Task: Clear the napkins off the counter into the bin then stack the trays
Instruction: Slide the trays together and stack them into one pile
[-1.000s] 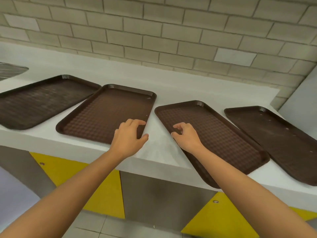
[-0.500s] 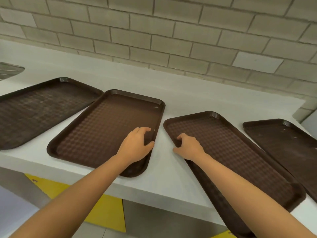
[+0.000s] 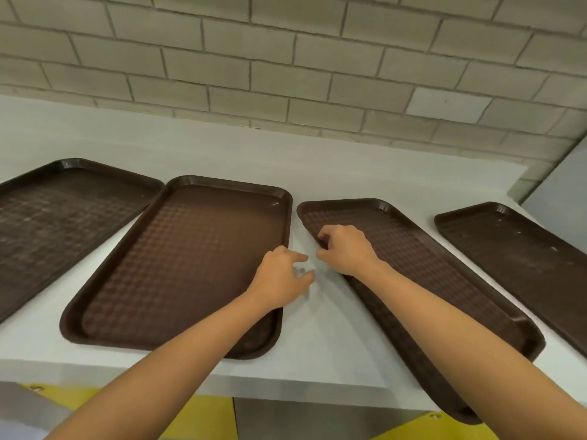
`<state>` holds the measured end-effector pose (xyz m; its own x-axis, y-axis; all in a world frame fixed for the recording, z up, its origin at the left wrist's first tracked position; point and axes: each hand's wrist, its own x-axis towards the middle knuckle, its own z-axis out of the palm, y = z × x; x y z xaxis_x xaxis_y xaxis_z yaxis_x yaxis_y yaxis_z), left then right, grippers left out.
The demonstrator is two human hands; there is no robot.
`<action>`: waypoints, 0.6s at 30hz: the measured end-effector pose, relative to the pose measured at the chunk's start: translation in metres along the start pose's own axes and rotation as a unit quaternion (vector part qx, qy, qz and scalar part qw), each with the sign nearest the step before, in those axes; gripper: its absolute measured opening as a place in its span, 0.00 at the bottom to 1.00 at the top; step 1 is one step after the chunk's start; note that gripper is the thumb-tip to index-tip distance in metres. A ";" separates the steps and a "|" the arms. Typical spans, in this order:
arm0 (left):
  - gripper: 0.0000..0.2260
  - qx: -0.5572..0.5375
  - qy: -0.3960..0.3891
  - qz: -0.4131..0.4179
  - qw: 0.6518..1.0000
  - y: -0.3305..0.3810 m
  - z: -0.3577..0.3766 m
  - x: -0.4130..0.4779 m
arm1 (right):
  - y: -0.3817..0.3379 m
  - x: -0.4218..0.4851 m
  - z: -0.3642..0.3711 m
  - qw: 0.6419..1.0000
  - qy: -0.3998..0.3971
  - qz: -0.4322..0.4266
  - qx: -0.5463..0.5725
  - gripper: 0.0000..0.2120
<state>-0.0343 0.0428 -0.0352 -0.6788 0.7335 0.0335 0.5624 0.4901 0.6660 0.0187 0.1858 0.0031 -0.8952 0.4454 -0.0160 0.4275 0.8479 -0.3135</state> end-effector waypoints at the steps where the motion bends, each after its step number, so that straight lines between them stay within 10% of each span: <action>1: 0.22 -0.045 -0.026 -0.007 0.999 0.005 0.002 0.001 | -0.004 0.002 -0.002 1.000 0.001 0.001 0.001 0.17; 10: 0.16 -0.416 -0.141 -0.137 0.888 0.040 0.018 0.000 | -0.032 0.013 -0.006 0.999 0.022 0.001 0.046 0.16; 18: 0.12 -0.394 -0.100 -0.151 0.901 0.040 0.011 0.008 | -0.006 0.002 -0.009 0.990 0.043 0.026 0.129 0.16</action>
<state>-0.0120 0.0734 -0.0167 -0.6024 0.7316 -0.3192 -0.1963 0.2518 0.9477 0.0154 0.1840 0.0136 -0.8543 0.5184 0.0388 0.4161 0.7267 -0.5466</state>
